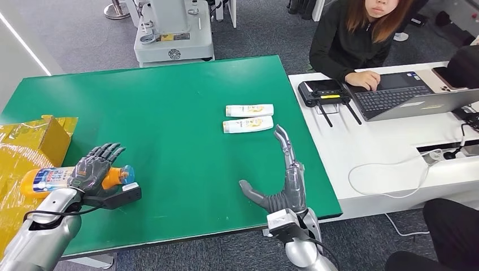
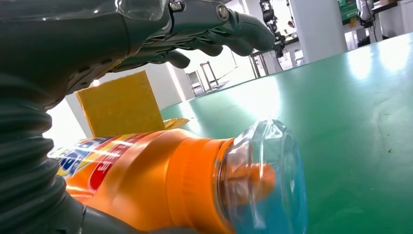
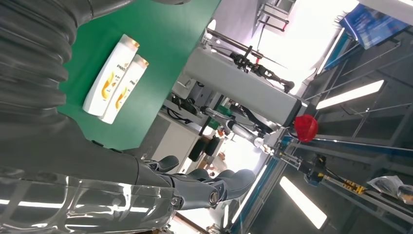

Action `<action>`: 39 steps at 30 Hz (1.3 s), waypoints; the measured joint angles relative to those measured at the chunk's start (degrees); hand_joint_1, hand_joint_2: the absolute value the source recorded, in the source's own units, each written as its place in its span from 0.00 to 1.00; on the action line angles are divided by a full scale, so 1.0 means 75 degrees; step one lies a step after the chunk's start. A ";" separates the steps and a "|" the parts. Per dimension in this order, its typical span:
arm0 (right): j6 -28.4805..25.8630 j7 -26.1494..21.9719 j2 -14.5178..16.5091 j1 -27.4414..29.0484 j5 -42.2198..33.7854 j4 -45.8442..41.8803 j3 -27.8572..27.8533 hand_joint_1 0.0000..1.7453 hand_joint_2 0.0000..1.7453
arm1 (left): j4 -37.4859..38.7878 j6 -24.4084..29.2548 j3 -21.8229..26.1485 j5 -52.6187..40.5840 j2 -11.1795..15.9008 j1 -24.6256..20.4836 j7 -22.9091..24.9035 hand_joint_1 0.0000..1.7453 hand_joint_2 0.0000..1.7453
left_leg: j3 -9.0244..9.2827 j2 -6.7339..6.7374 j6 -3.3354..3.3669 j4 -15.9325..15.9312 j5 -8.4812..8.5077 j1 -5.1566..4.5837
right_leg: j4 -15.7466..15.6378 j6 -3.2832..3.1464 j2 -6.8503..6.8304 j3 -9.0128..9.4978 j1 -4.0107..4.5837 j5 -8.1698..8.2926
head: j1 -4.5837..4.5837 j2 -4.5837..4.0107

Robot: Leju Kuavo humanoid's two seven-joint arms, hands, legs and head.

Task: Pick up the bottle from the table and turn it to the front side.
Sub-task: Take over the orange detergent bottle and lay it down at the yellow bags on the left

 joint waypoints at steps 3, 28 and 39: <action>0.0000 -0.0001 0.0000 0.0001 0.0000 0.0002 0.0000 0.00 1.00 | 0.0034 0.0002 0.0000 0.0000 -0.0026 -0.0008 0.0000 0.00 1.00 | 0.0000 0.0000 0.0000 0.0000 0.0000 0.0000 | 0.0000 0.0000 0.0000 0.0001 0.0000 0.0000 | 0.0000 0.0000; -0.0002 -0.0001 0.0000 0.0002 0.0000 0.0005 0.0000 0.00 1.00 | 0.0123 0.0009 0.0000 0.0000 -0.0084 -0.0024 0.0000 0.00 1.00 | 0.0001 -0.0001 0.0000 0.0000 0.0000 0.0000 | 0.0002 0.0000 0.0000 0.0001 0.0000 0.0000 | 0.0000 0.0000; -0.0003 -0.0001 0.0000 0.0002 0.0000 0.0005 0.0000 0.00 1.00 | 0.0124 0.0009 0.0000 0.0000 -0.0093 -0.0024 0.0000 0.00 1.00 | 0.0001 0.0000 0.0000 0.0000 0.0000 0.0000 | 0.0002 0.0000 0.0000 0.0000 0.0000 0.0000 | 0.0000 0.0000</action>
